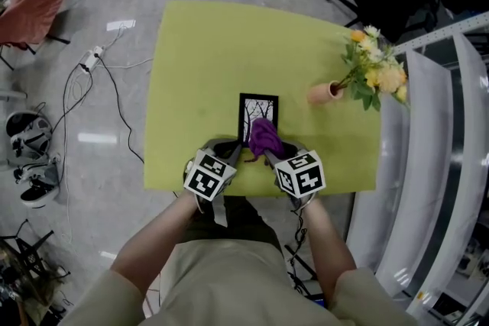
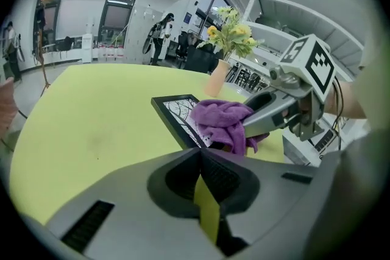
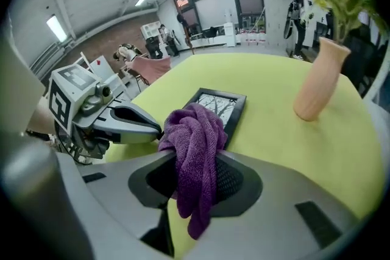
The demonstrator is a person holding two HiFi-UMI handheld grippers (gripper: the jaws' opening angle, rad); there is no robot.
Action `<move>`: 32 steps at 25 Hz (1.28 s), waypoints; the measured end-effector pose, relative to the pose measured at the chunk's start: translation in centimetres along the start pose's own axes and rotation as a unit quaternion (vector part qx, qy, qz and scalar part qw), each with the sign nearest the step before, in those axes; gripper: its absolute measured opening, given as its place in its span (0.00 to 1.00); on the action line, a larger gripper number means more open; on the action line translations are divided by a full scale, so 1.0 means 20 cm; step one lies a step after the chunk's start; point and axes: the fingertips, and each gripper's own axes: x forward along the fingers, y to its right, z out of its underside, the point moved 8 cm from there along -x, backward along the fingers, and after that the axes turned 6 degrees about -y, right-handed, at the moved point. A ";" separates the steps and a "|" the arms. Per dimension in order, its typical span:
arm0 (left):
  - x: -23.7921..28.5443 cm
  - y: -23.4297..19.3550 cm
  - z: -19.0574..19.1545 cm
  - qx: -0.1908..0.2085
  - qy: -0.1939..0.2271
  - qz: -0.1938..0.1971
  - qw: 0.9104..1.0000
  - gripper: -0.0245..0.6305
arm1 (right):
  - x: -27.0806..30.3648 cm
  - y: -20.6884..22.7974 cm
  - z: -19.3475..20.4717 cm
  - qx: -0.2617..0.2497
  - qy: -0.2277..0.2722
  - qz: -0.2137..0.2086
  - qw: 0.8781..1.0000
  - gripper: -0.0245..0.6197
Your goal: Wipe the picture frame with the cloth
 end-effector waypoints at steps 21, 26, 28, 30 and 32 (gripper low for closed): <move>-0.80 -0.07 -0.44 0.048 0.148 -0.068 0.985 0.05 | -0.96 -0.16 -0.33 0.002 0.258 0.118 0.959 0.24; -1.18 0.00 -0.65 0.102 0.229 -0.100 0.963 0.05 | -1.24 -0.37 -0.47 -0.034 0.341 0.118 0.932 0.24; -1.31 0.03 -0.71 0.121 0.254 -0.112 0.953 0.05 | -1.34 -0.45 -0.51 -0.048 0.373 0.118 0.919 0.24; -1.42 0.08 -0.75 0.143 0.268 -0.128 0.944 0.05 | -1.43 -0.53 -0.53 -0.067 0.400 0.121 0.906 0.24; -1.53 0.13 -0.78 0.170 0.276 -0.145 0.935 0.05 | -1.51 -0.61 -0.56 -0.088 0.423 0.126 0.893 0.24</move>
